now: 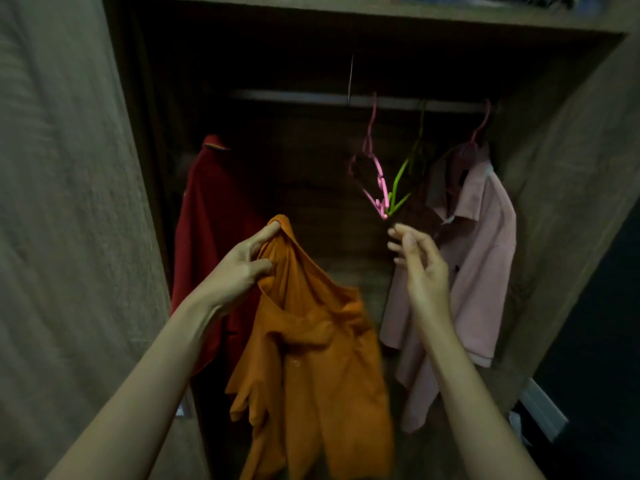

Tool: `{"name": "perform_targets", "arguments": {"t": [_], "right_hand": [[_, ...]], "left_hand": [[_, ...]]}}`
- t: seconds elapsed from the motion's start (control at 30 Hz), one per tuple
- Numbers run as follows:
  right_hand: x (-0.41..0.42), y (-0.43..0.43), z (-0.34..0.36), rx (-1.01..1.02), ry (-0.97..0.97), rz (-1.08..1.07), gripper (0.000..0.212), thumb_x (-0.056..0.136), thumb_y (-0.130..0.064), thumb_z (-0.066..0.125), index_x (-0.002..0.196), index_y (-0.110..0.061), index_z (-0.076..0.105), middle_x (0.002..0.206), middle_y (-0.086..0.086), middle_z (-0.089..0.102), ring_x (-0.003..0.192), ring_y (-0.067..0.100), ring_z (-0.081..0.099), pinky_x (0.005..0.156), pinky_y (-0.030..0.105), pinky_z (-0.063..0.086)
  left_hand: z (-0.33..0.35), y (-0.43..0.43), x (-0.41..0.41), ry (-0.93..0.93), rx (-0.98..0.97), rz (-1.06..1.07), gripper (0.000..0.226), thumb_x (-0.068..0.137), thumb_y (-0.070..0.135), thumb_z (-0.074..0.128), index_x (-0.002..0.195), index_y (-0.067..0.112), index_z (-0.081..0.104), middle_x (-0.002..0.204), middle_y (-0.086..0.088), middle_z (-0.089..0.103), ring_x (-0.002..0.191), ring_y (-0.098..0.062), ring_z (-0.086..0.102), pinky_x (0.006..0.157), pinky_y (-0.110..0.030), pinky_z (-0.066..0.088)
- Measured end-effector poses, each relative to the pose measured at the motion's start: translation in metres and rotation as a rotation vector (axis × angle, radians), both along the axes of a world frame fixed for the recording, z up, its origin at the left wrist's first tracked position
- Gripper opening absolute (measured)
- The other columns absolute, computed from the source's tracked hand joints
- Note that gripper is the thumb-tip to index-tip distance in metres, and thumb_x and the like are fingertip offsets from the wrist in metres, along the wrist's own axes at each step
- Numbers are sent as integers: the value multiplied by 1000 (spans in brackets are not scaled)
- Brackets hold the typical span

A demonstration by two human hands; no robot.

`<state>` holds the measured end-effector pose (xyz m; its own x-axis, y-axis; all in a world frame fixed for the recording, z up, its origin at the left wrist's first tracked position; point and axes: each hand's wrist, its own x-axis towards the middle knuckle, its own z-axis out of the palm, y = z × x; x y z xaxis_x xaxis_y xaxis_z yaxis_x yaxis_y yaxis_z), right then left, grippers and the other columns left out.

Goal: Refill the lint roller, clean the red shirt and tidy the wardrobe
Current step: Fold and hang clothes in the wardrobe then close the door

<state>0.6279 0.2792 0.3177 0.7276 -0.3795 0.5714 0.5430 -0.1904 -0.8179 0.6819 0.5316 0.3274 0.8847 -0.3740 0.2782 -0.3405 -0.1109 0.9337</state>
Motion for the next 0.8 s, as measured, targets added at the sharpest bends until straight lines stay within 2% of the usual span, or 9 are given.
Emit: {"name": "perform_targets", "arguments": {"t": [0.13, 0.27, 0.37, 0.43, 0.47, 0.53, 0.63, 0.7, 0.8], "right_hand": [[28, 22, 65, 2, -107, 81, 34, 103, -24, 31, 119, -14, 59, 117, 2, 64, 103, 9, 62, 89, 21, 47], [74, 24, 119, -7, -96, 104, 49, 101, -39, 27, 128, -10, 56, 133, 6, 57, 122, 14, 54, 109, 34, 38], [114, 13, 134, -45, 76, 67, 68, 89, -63, 30, 132, -15, 53, 135, 7, 56, 128, 20, 49, 111, 44, 35], [129, 9, 133, -132, 194, -13, 63, 94, -56, 30, 134, -11, 49, 135, 12, 54, 127, 26, 49, 111, 42, 34], [134, 7, 131, -196, 226, -78, 56, 99, -46, 30, 136, -7, 46, 138, 15, 51, 129, 28, 46, 111, 37, 32], [142, 4, 122, -276, 280, -181, 49, 101, -31, 35, 139, 0, 39, 143, 19, 44, 134, 31, 40, 108, 33, 30], [149, 1, 106, -288, 308, -249, 52, 99, -27, 44, 142, 2, 34, 143, 20, 45, 133, 33, 40, 108, 36, 32], [155, -2, 98, -226, 322, -261, 54, 96, -26, 50, 143, -2, 35, 136, 16, 52, 123, 30, 52, 102, 36, 41], [158, -2, 84, 52, 282, -85, 50, 94, -16, 54, 140, -3, 38, 106, 10, 67, 76, 13, 68, 67, 26, 52]], "left_hand": [[9, 0, 11, 3, 19, 6, 75, 86, -18, 40, 150, 17, 27, 150, 10, 32, 91, 20, 55, 81, -8, 46], [14, 5, 23, -16, 20, 4, 74, 88, -16, 42, 150, 21, 27, 148, 11, 34, 91, 14, 60, 81, -13, 49], [16, 12, 32, -10, 16, 9, 73, 89, -14, 43, 149, 25, 28, 144, 12, 38, 87, 9, 62, 78, -14, 50], [15, 15, 38, -15, 14, -6, 73, 89, -13, 45, 148, 27, 29, 140, 17, 42, 84, 8, 60, 76, -13, 50], [14, 17, 41, -12, 7, -6, 73, 89, -13, 45, 147, 27, 30, 136, 19, 44, 85, 9, 60, 77, -11, 51], [14, 20, 45, -14, 2, -15, 73, 87, -10, 49, 148, 26, 31, 141, 16, 44, 104, 5, 59, 87, -17, 50], [13, 25, 51, -16, 9, -37, 81, 75, 5, 55, 148, 30, 33, 151, 11, 37, 125, -10, 52, 103, -30, 44], [13, 26, 52, -22, 11, -44, 80, 77, 4, 55, 149, 30, 32, 151, 12, 36, 124, -2, 51, 98, -25, 44], [11, 28, 54, -21, 12, -36, 82, 74, 8, 55, 149, 33, 31, 152, 12, 34, 126, -5, 50, 101, -29, 45]]}}
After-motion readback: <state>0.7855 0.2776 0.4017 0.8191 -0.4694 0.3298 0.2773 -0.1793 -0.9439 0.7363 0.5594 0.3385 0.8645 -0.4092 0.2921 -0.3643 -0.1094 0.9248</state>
